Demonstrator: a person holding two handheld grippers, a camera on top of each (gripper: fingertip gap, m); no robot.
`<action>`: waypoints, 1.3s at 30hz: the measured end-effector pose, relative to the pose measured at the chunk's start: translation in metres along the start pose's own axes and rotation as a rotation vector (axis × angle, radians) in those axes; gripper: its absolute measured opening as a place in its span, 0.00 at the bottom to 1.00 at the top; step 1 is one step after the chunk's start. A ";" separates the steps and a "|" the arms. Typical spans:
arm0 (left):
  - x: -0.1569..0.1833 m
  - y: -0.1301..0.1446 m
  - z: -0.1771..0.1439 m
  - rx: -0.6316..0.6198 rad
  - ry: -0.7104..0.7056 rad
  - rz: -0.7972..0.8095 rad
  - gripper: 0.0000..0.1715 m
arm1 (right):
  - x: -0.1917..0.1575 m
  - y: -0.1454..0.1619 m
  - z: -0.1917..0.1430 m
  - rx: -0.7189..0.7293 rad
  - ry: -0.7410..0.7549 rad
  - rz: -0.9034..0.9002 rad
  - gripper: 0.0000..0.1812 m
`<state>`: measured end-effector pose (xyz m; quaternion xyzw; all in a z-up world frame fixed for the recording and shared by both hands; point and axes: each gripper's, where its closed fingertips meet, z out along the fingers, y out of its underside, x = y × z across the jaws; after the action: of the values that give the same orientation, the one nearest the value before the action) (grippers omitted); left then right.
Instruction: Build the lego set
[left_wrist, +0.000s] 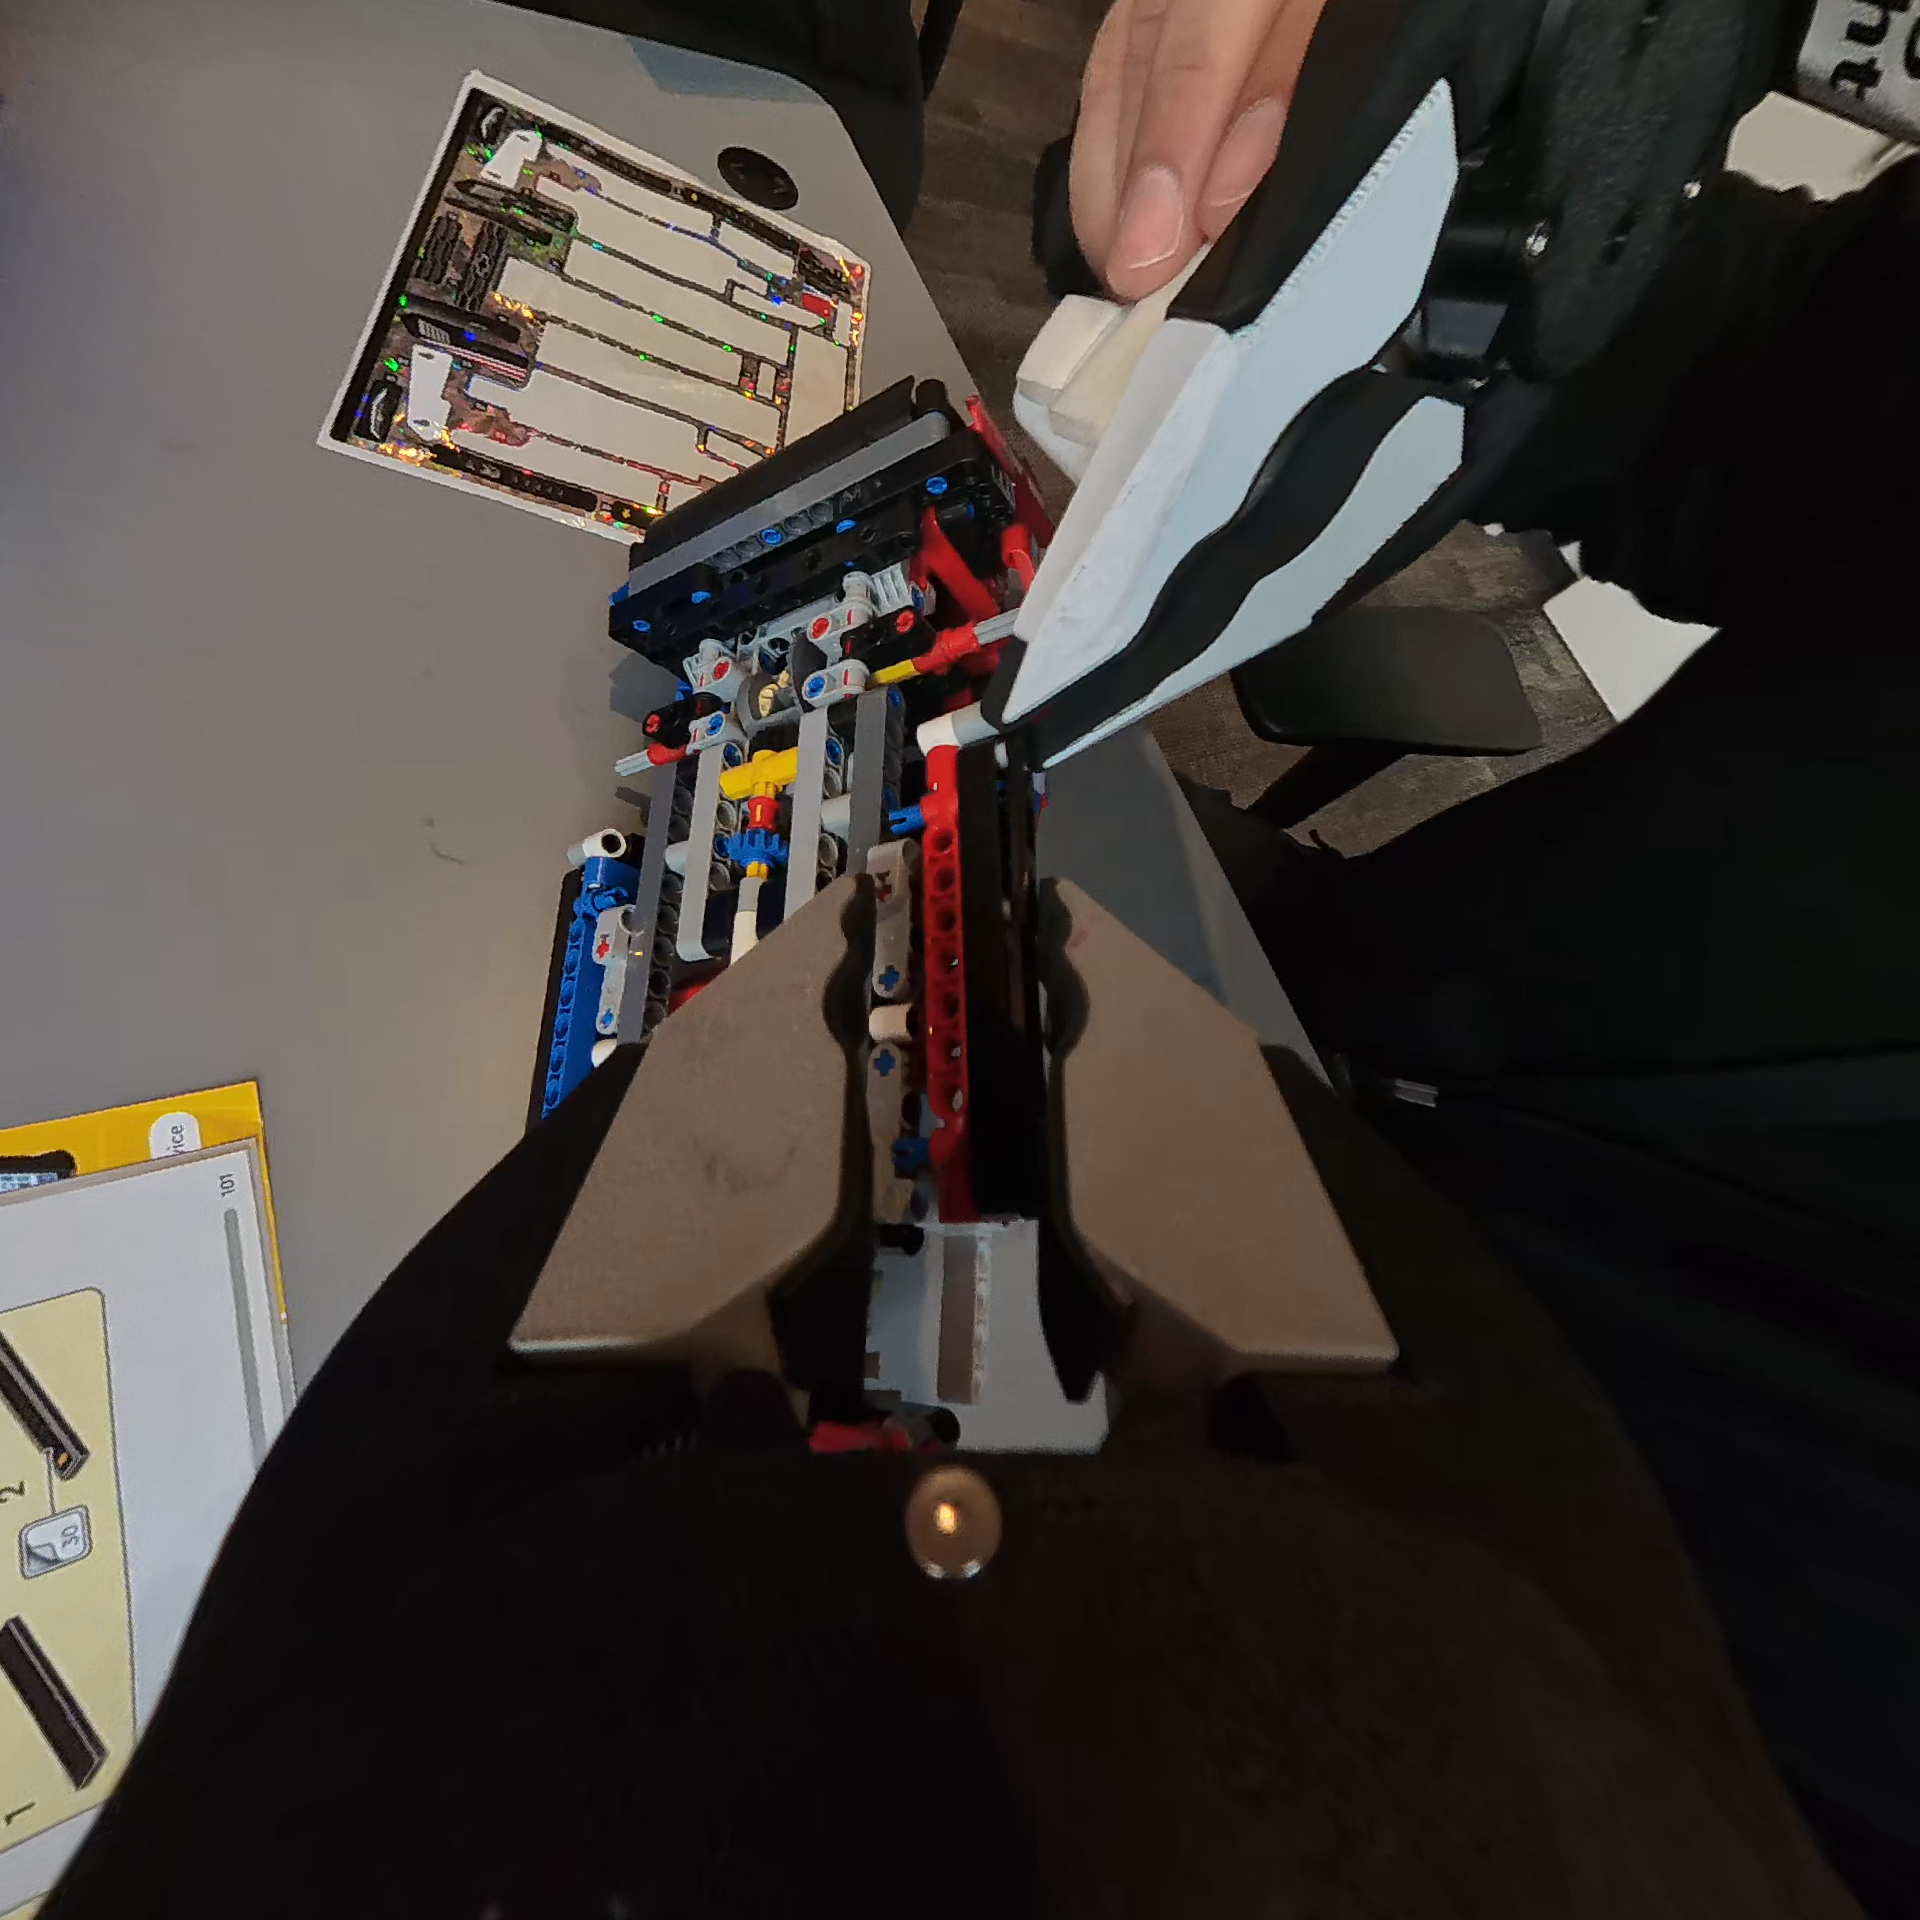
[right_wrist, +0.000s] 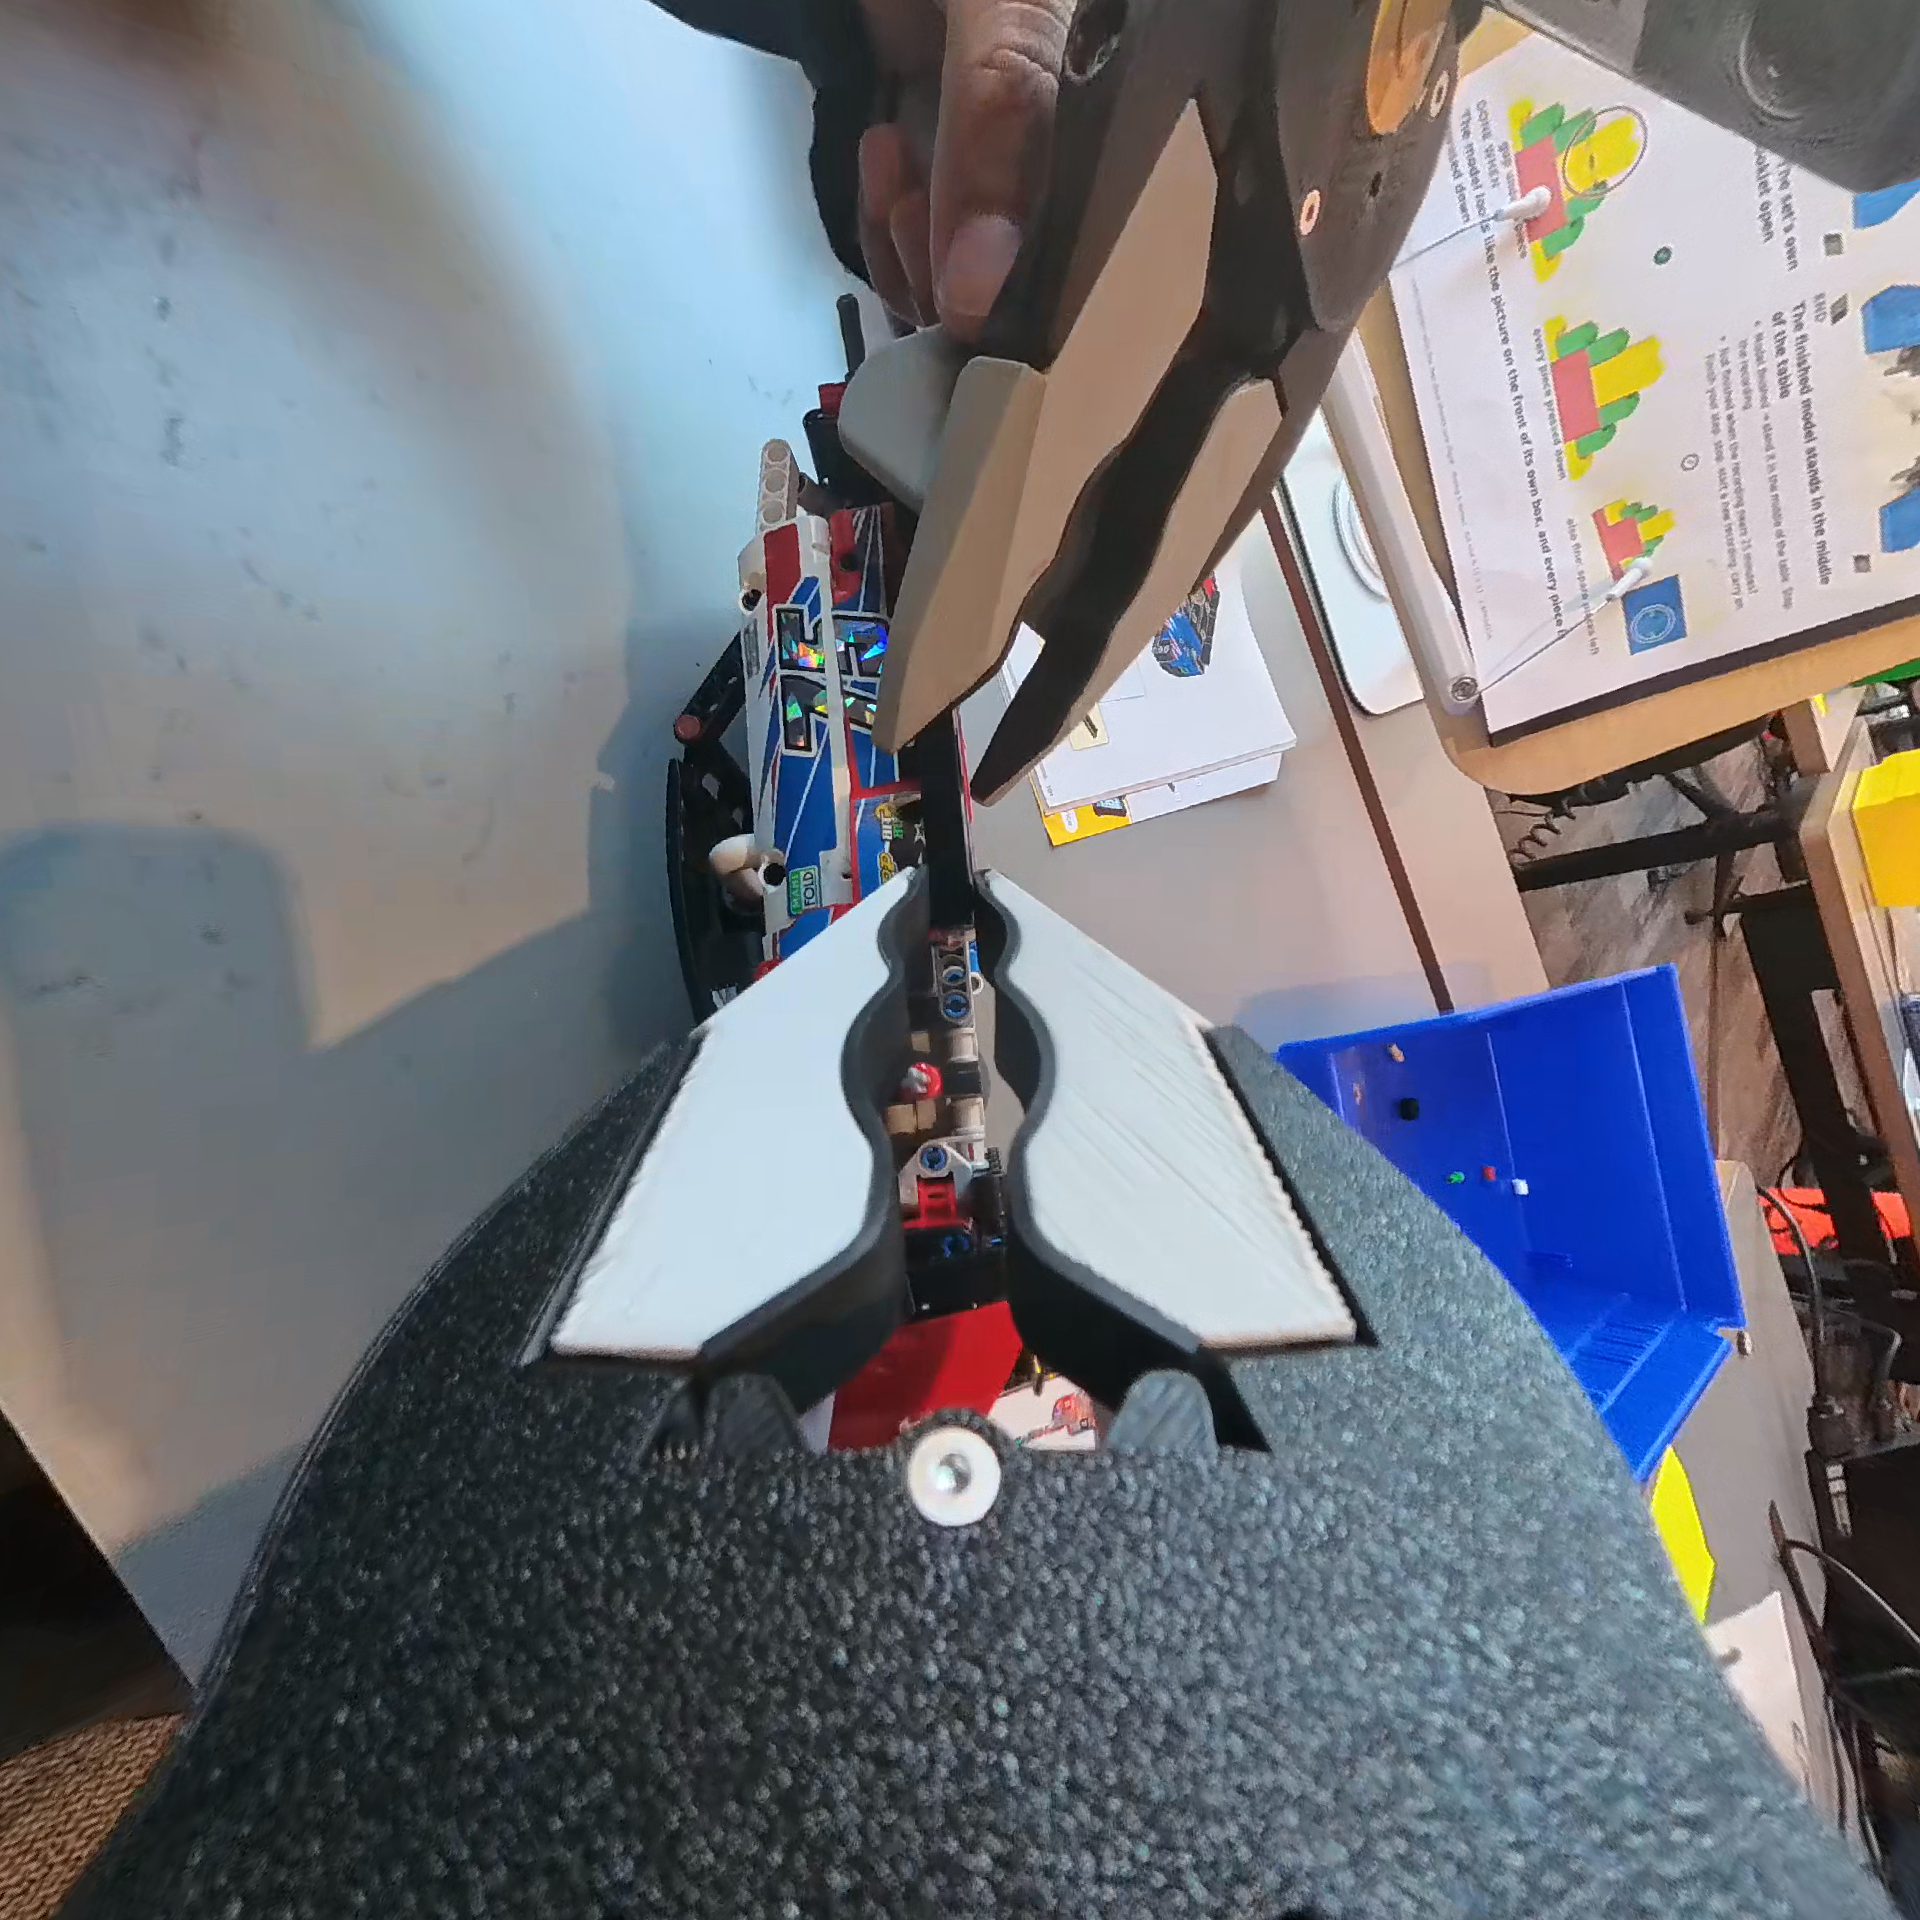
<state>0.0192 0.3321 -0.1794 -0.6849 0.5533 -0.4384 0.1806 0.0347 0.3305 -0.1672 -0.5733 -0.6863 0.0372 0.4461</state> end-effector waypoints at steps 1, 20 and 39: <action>0.000 0.000 0.000 -0.001 0.001 0.001 0.16 | 0.000 0.000 0.000 -0.002 0.001 0.008 0.04; 0.000 0.002 0.000 0.001 -0.004 0.002 0.17 | 0.001 0.000 -0.001 -0.037 0.035 0.045 0.04; 0.000 0.003 0.001 0.011 0.027 -0.018 0.17 | 0.002 0.000 0.000 -0.017 0.051 0.055 0.04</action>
<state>0.0183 0.3311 -0.1818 -0.6829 0.5470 -0.4522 0.1729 0.0349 0.3321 -0.1658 -0.5966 -0.6587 0.0289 0.4575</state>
